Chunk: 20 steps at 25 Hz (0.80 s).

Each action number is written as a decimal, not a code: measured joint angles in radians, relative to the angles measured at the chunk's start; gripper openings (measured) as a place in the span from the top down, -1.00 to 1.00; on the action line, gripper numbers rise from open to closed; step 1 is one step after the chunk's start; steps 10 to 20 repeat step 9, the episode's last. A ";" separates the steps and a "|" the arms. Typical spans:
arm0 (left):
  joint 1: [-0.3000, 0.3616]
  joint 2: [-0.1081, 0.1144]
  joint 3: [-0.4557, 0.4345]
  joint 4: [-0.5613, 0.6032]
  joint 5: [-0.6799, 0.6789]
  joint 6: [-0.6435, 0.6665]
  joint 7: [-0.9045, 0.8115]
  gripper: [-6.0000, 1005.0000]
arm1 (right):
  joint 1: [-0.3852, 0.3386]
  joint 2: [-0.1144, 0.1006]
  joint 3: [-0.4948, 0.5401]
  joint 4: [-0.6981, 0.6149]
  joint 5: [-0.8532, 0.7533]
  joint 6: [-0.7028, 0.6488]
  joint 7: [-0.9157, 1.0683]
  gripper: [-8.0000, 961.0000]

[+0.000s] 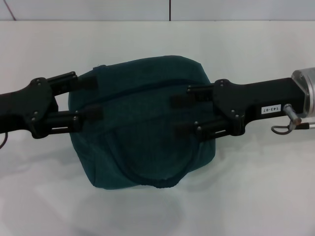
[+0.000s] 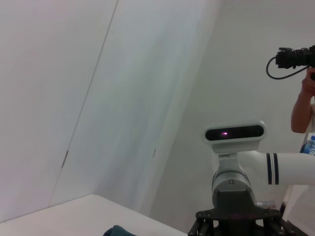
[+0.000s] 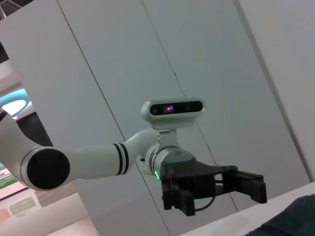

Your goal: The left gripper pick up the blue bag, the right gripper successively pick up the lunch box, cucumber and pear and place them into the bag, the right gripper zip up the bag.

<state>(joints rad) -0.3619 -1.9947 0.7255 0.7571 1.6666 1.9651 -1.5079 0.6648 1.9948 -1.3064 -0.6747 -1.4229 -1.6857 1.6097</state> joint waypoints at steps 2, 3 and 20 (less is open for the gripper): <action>-0.001 0.000 0.000 0.000 0.000 0.000 0.000 -0.73 | 0.000 0.000 0.001 0.000 0.000 0.000 0.000 -0.67; -0.001 -0.001 0.000 0.000 0.000 0.000 0.000 -0.73 | 0.000 0.000 0.001 0.000 0.000 0.000 0.000 -0.67; 0.000 -0.001 0.000 0.001 0.001 -0.002 0.000 -0.73 | 0.001 -0.001 0.005 -0.004 -0.001 0.000 -0.003 -0.67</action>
